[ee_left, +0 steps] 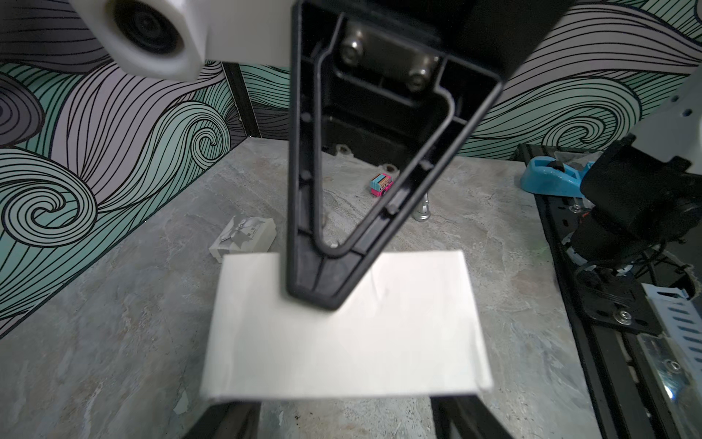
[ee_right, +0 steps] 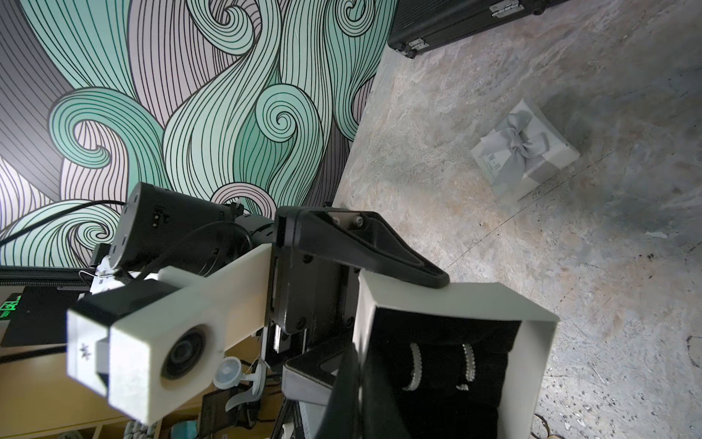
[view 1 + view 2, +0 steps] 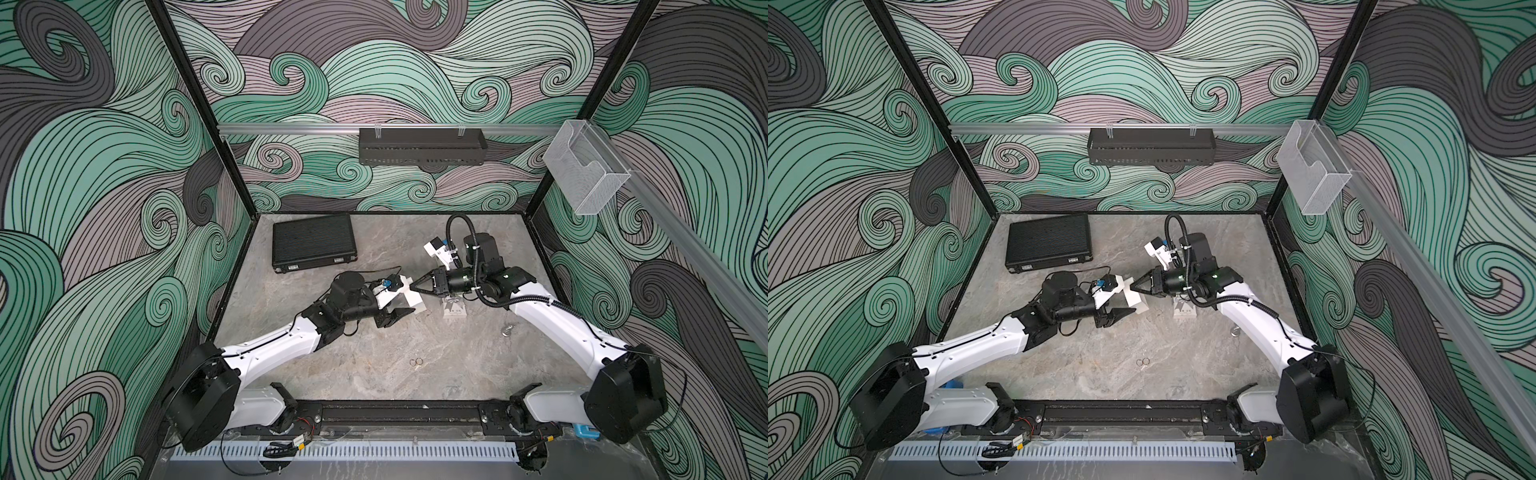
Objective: Take the rings out of the lift-off lid box
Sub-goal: Place the jewelry box at the center of the board.
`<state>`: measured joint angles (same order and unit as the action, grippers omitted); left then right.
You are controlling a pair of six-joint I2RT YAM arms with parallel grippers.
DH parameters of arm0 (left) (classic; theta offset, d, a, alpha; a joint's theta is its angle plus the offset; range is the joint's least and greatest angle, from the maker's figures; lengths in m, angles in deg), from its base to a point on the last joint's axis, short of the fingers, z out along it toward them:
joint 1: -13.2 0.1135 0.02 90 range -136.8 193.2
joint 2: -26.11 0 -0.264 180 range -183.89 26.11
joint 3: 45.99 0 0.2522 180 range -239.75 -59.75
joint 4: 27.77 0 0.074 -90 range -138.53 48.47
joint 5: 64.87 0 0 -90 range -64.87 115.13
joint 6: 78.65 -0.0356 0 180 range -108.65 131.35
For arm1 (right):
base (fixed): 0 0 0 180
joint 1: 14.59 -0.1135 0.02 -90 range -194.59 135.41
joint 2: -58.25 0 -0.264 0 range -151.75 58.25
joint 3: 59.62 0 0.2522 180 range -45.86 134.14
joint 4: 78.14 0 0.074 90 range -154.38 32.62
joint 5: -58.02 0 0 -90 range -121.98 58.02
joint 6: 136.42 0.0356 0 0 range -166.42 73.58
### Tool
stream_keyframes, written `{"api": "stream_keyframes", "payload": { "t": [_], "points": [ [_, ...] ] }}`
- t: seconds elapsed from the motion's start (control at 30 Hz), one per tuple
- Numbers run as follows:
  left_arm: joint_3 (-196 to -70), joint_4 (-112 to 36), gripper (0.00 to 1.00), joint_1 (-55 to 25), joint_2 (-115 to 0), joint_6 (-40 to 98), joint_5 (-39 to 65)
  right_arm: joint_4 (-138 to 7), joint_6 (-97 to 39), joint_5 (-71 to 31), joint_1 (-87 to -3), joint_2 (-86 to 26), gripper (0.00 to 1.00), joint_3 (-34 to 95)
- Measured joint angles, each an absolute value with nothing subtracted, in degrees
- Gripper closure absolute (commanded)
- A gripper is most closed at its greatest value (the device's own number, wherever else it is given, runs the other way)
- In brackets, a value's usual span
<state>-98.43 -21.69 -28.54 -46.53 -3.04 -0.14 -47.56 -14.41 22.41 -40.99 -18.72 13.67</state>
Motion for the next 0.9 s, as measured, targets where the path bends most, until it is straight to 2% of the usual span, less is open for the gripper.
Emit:
{"api": "stream_keyframes", "payload": {
  "t": [0.07, 0.13, 0.23, 0.37, 0.57, 0.73, 0.9],
  "points": [
    [-98.43, -21.69, 0.37, -28.54, -46.55, -3.04, -0.14, -47.58, -14.23, 22.39, -40.99, -18.72, 1.00, 13.67],
    [-98.43, -21.69, 0.17, -28.54, -46.53, -3.09, -0.10, -47.58, -14.17, 22.39, -41.01, -18.72, 1.00, 13.67],
    [-98.43, -21.96, 0.07, -28.56, -46.53, -3.06, 0.31, -46.97, -14.52, 21.89, -41.38, -18.58, 1.00, 13.82],
    [-97.90, -23.38, 0.05, -28.56, -44.81, -2.85, 1.84, -40.57, -16.90, 15.59, -42.34, -17.93, 1.00, 16.16],
    [-92.24, -26.59, 0.03, -28.56, -34.73, -1.42, 6.78, -27.23, -20.51, -9.87, -49.36, -19.39, 1.00, 25.03],
    [-88.46, -30.48, 0.03, -28.56, -28.50, 0.15, 9.54, -23.15, -18.95, -28.86, -56.72, -27.65, 1.00, 26.87],
    [-85.70, -33.04, 0.03, -28.56, -24.96, 1.98, 10.46, -21.83, -15.68, -40.49, -60.44, -37.12, 1.00, 26.89]
  ]
}}
